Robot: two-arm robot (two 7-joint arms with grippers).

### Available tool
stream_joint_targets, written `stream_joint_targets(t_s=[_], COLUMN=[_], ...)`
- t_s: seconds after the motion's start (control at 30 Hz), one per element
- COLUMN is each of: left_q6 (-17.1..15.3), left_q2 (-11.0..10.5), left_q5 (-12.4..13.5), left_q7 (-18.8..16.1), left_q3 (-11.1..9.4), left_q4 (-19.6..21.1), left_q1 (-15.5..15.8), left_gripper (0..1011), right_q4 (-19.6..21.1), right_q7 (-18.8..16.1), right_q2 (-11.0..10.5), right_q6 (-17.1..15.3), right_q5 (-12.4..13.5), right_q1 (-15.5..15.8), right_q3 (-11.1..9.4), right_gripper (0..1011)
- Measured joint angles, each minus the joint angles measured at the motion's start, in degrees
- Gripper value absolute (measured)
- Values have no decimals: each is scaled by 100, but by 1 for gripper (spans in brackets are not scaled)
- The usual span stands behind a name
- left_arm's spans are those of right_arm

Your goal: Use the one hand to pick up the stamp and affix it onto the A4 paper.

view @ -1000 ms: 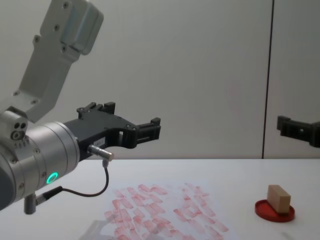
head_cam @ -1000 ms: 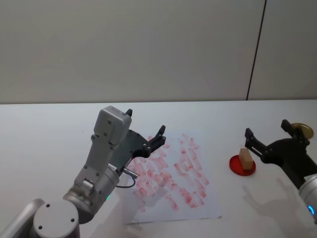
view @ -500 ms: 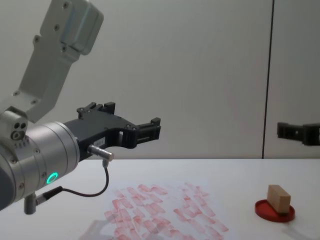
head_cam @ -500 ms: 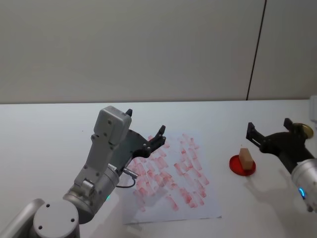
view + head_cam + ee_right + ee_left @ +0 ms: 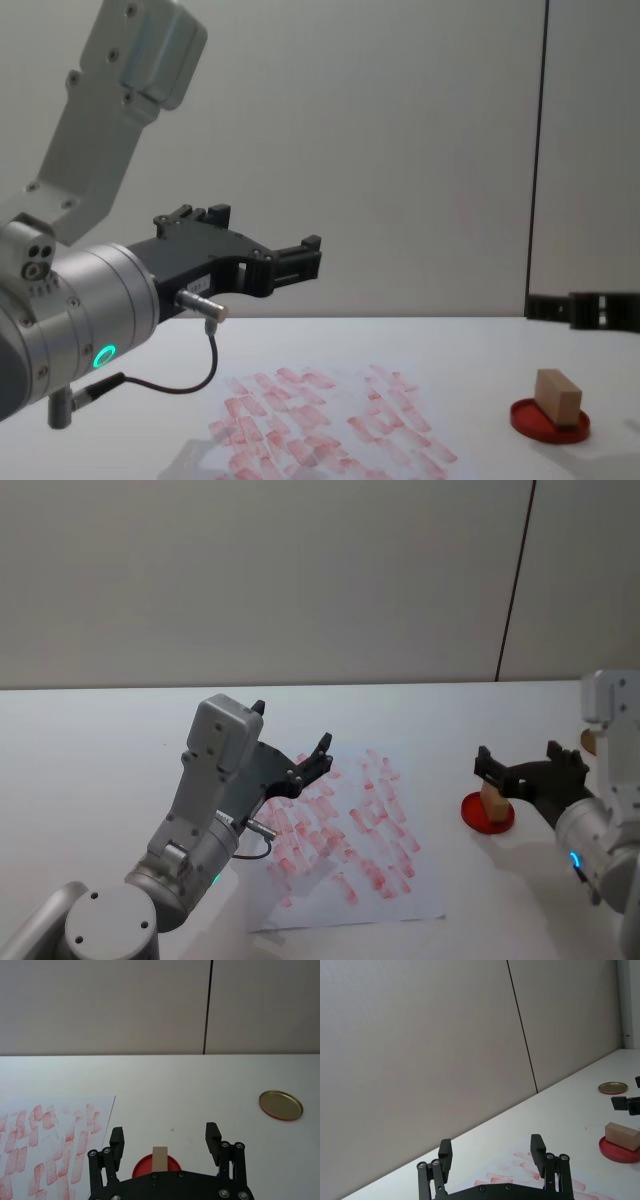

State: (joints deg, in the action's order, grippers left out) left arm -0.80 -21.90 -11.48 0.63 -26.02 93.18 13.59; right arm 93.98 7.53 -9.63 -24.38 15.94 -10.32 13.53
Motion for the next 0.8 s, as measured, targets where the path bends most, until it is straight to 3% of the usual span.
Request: stream_joint_targets(t_s=[0.4,0.57,0.8], left_q6=[0,0,0], left_q2=[0,0,0], left_q5=[0,0,0], left_q7=[0,0,0], left_q3=[0,0,0], left_q4=[0,0,0], left_q1=[0,0,0], left_gripper=[993,993,993], right_q4=[-354,-432,-538], right_q7=[125,185,251], right_q2=[193,243,307], right_q6=[-316,-417,-549], right_q5=[27,24,-16], right_q1=[-155,-183,-229], right_q3=[35,40,48], right_gripper=[994,903,692])
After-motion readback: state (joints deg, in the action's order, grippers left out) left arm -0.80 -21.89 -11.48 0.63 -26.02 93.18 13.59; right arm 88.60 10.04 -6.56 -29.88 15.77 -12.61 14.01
